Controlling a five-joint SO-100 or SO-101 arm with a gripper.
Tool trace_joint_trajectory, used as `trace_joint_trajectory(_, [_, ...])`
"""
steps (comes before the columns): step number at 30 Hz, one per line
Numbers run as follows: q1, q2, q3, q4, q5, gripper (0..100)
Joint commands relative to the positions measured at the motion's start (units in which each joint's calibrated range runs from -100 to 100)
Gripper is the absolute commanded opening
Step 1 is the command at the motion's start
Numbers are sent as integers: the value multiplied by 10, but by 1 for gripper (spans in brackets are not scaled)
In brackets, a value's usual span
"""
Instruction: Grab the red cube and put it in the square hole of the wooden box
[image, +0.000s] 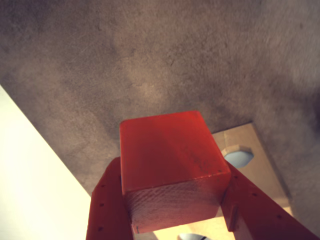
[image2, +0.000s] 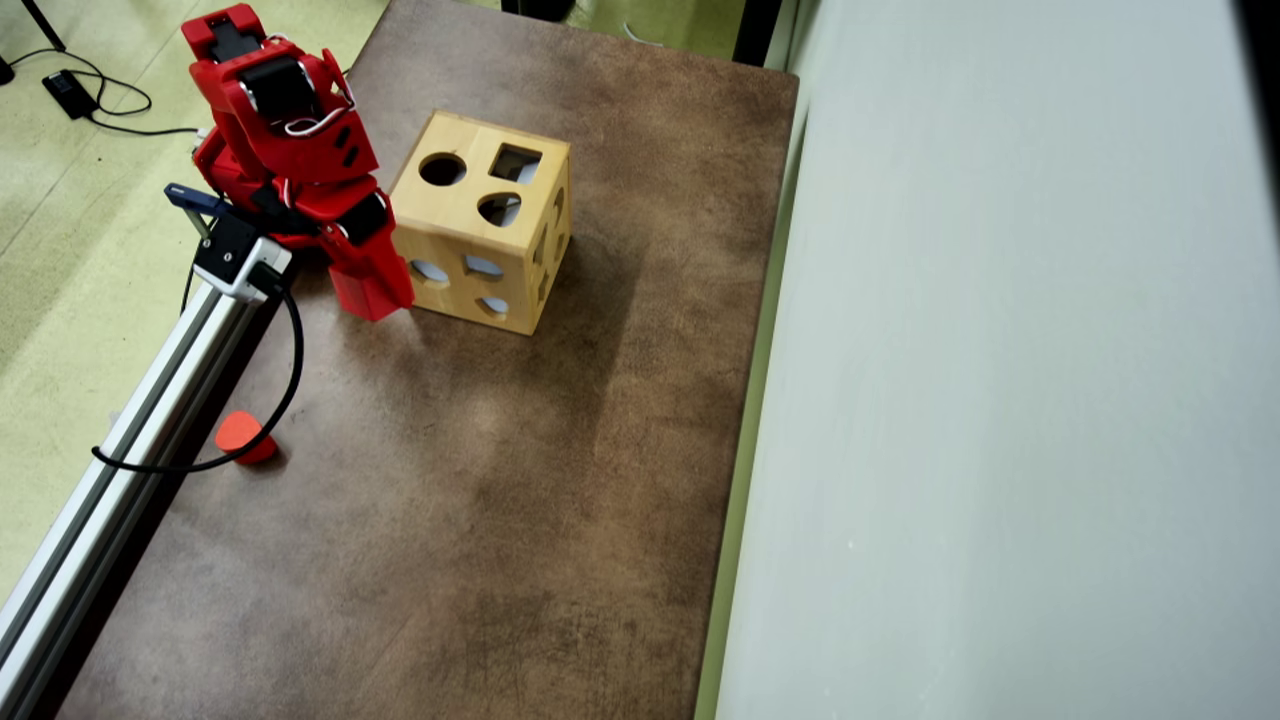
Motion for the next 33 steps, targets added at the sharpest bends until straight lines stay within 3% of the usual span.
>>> trace_joint_trajectory(1, [-44, -37, 9, 7, -24, 2])
trace_joint_trajectory(18, [-320, -39, 41, 3, -154, 2])
trace_joint_trajectory(33, [-439, -39, 45, 3, -195, 2])
